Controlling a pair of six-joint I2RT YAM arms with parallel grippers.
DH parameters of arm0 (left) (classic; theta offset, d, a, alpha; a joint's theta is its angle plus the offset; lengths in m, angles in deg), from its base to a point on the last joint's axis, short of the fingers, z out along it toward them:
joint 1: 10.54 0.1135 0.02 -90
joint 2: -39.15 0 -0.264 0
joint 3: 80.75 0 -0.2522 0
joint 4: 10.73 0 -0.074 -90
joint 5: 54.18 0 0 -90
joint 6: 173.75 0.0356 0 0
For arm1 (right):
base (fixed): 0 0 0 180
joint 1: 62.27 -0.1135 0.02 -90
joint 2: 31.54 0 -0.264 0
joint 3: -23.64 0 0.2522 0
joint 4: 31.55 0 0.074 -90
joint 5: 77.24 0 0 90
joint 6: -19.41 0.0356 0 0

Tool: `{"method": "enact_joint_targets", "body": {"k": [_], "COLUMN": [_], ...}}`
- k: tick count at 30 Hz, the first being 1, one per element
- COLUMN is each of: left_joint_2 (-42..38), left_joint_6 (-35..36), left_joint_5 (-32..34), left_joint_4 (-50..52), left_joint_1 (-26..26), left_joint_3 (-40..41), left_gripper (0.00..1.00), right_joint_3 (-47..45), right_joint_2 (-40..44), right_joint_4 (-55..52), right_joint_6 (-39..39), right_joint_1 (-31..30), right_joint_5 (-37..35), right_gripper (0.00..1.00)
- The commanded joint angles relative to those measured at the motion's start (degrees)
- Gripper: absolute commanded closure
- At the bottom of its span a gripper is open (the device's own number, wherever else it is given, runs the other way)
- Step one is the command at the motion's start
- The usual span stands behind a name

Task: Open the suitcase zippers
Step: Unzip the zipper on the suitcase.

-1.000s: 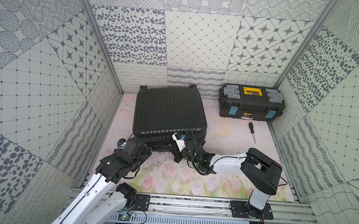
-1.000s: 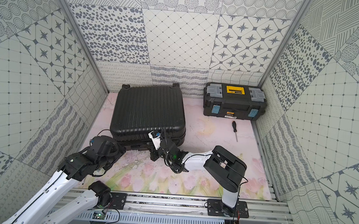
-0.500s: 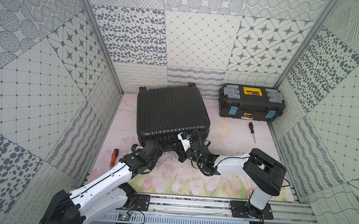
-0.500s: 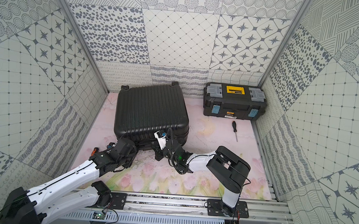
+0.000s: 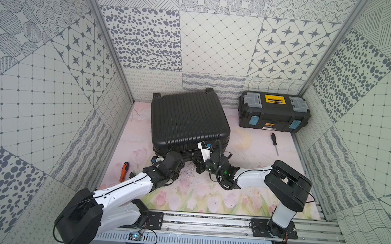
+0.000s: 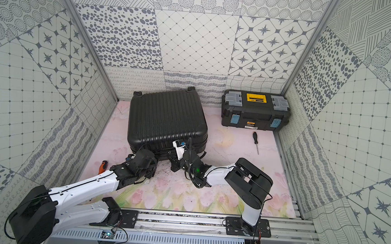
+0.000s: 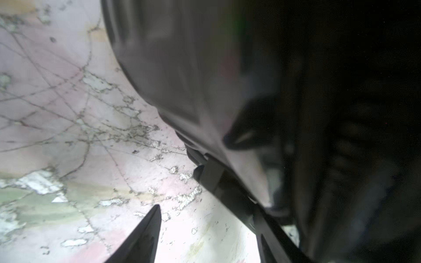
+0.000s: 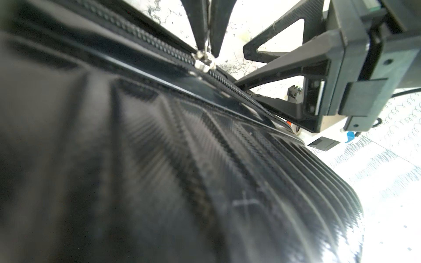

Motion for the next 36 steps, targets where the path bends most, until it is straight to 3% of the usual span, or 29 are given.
{"method": "enact_joint_targets", "body": {"k": [1, 7, 12, 15, 20, 22, 36], "left_joint_2": [1.76, 5.24, 12.03, 13.63, 10.3, 9.44, 6.31], "left_joint_6": [-0.5, 1.12, 0.78, -0.58, -2.47, -4.04, -4.88], "left_joint_5": [2.68, 4.25, 4.41, 7.77, 13.46, 14.42, 12.63], "left_joint_4": [-9.84, -23.05, -33.58, -30.4, -9.56, -3.11, 3.64], "left_joint_1": [-0.44, -2.71, -3.03, -3.0, -2.36, -1.71, 5.09], "left_joint_3": [-0.13, 2.9, 4.56, 4.07, -0.71, -2.08, 0.38], "left_gripper": [0.35, 0.31, 0.34, 0.37, 0.67, 0.75, 0.83], "right_joint_3": [0.62, -0.39, -0.44, -0.95, -3.35, -4.34, -10.36], "right_joint_2": [-1.21, -2.56, -2.82, -2.26, 1.06, 3.28, 14.29], "right_joint_4": [5.13, 6.64, 6.39, 5.59, 0.59, -2.44, -12.96], "right_joint_6": [1.38, 2.61, 2.83, 2.56, 0.7, -0.6, -5.99], "right_joint_1": [-0.71, -0.81, -0.99, -1.16, -1.25, -1.1, 9.36], "right_joint_5": [2.86, 2.87, 3.22, 2.95, -1.1, -3.44, -4.71], "right_gripper": [1.0, 1.0, 1.0, 1.0, 1.0, 1.0, 1.0]}}
